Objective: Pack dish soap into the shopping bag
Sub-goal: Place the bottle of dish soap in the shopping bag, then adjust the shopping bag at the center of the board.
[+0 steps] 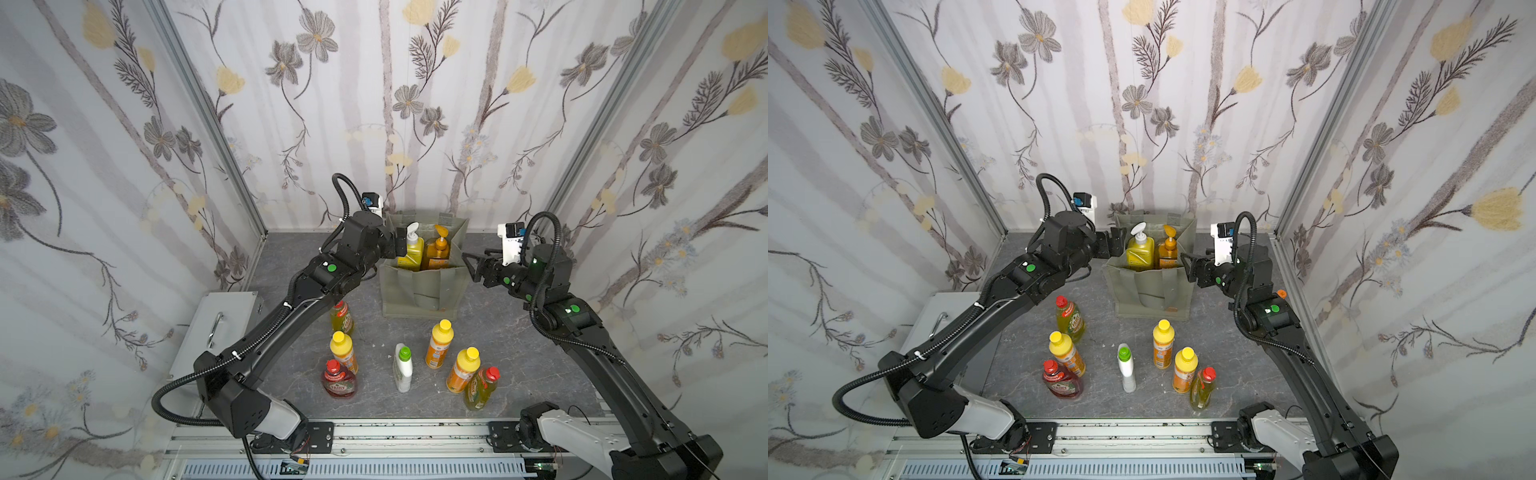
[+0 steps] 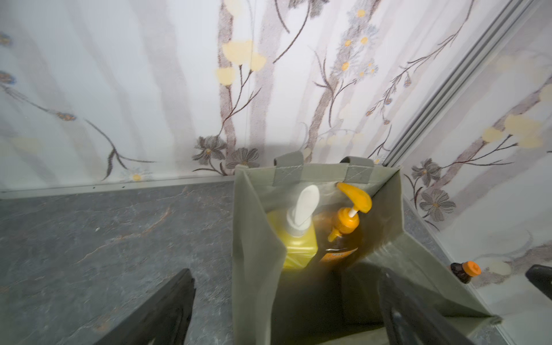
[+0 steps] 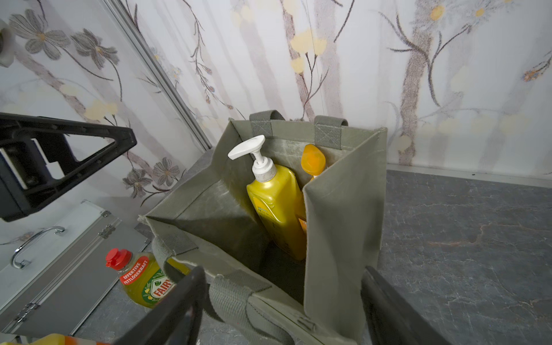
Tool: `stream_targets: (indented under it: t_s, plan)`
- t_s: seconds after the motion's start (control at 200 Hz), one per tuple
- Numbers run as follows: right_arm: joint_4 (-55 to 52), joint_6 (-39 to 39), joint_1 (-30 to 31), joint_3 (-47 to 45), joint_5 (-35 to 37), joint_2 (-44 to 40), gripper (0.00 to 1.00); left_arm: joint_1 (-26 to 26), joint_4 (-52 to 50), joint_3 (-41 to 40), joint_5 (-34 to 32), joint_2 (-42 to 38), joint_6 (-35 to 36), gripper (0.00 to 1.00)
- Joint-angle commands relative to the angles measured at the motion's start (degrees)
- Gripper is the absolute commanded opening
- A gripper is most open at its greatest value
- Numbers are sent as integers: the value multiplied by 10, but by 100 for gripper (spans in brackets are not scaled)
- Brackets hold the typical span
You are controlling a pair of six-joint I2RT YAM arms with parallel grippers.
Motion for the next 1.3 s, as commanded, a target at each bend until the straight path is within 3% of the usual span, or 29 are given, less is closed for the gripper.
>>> stream_targets:
  t_s: [0.0, 0.22, 0.345, 0.44, 0.63, 0.764, 0.914, 1.034, 1.139, 1.294]
  plan:
    - [-81, -1, 27, 32, 88, 24, 81, 7, -52, -17, 27, -5, -19, 96]
    - [-174, 10, 63, 126, 183, 108, 81, 9, -97, 24, 54, 49, -11, 96]
    - [-206, 12, 63, 167, 204, 150, 76, 13, -124, 52, 54, 87, -11, 86]
    - [-235, 14, 63, 196, 209, 178, 67, 17, -153, 77, 55, 111, -14, 69]
    - [-296, 22, 66, 224, 196, 174, 25, 19, -170, 80, 88, 95, -21, 23]
    - [-322, 22, 69, 207, 188, 149, 12, 19, -168, 48, 104, 67, -26, 12]
    - [-347, 20, 81, 194, 177, 133, 13, 19, -136, -24, 113, 36, -35, 4]
    - [-361, 8, 88, 239, 175, 121, 31, 19, -108, -78, 114, 12, -38, 0]
    - [-340, -13, 98, 305, 151, 123, 40, 19, -103, -89, 111, -3, -35, 0]
    - [-262, -34, 117, 367, 83, 165, 42, 19, -107, -73, 107, -9, -30, 0]
